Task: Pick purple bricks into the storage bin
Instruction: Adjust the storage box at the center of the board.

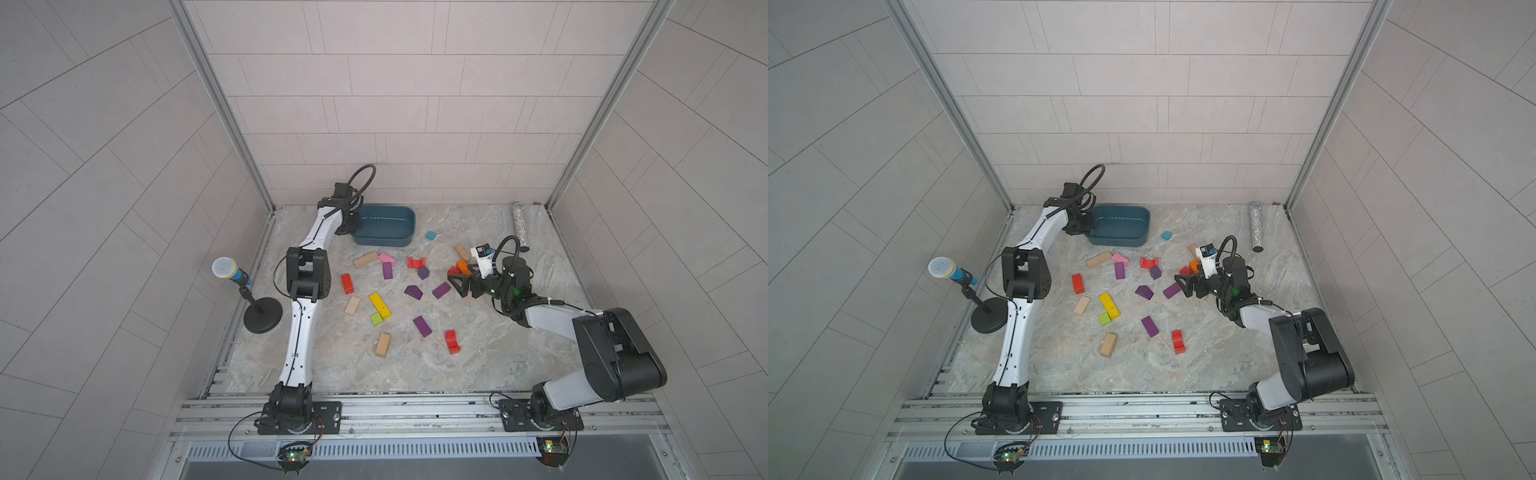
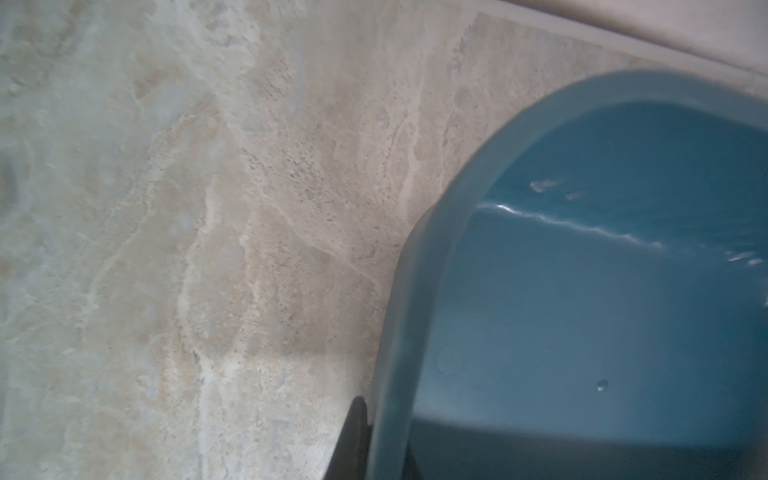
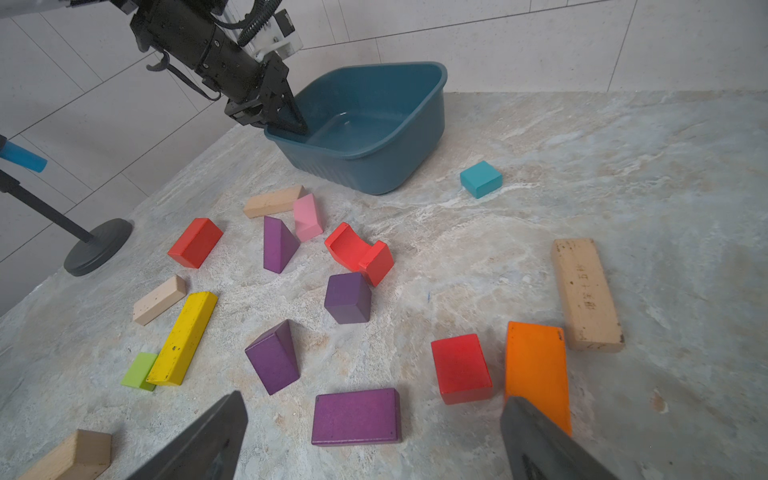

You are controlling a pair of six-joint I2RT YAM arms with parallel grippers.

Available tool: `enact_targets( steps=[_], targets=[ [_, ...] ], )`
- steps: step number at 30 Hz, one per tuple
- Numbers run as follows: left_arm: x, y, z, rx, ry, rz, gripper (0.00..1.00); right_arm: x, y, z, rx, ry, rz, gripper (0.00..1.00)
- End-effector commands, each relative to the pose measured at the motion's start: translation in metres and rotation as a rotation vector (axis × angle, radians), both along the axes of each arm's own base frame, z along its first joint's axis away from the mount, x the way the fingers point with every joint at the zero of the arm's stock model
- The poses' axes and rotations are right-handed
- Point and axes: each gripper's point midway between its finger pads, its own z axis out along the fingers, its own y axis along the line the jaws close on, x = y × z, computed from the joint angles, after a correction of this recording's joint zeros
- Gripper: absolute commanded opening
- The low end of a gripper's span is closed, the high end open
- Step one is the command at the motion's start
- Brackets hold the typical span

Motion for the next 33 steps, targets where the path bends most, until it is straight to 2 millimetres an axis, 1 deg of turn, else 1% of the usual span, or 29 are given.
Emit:
enact_targets(
  steps=[1,5,12,20,26,30,33],
  targets=[
    [0.003,-0.028,0.008,-0.023,-0.037,0.018,0.0,0.0,0.002,0.015,0.011,-0.045,0.015,1.0],
    [0.003,-0.048,0.008,-0.02,-0.046,-0.001,0.0,-0.002,0.002,0.017,0.011,-0.053,0.015,1.0],
    [-0.004,-0.057,0.004,-0.018,-0.025,-0.005,0.0,-0.003,0.002,0.019,0.012,-0.055,0.017,1.0],
    [-0.018,-0.058,0.001,-0.015,-0.004,0.002,0.0,-0.005,0.001,0.02,0.012,-0.059,0.016,1.0],
    [-0.021,-0.051,0.01,0.003,-0.009,0.001,0.0,-0.006,0.001,0.022,0.011,-0.064,0.015,1.0],
    [-0.021,-0.05,0.015,0.001,-0.013,-0.003,0.0,-0.007,0.001,0.022,0.011,-0.066,0.015,1.0],
    [-0.023,-0.05,0.015,0.002,-0.008,-0.009,0.0,-0.007,0.001,0.023,0.01,-0.068,0.017,1.0]
  ],
)
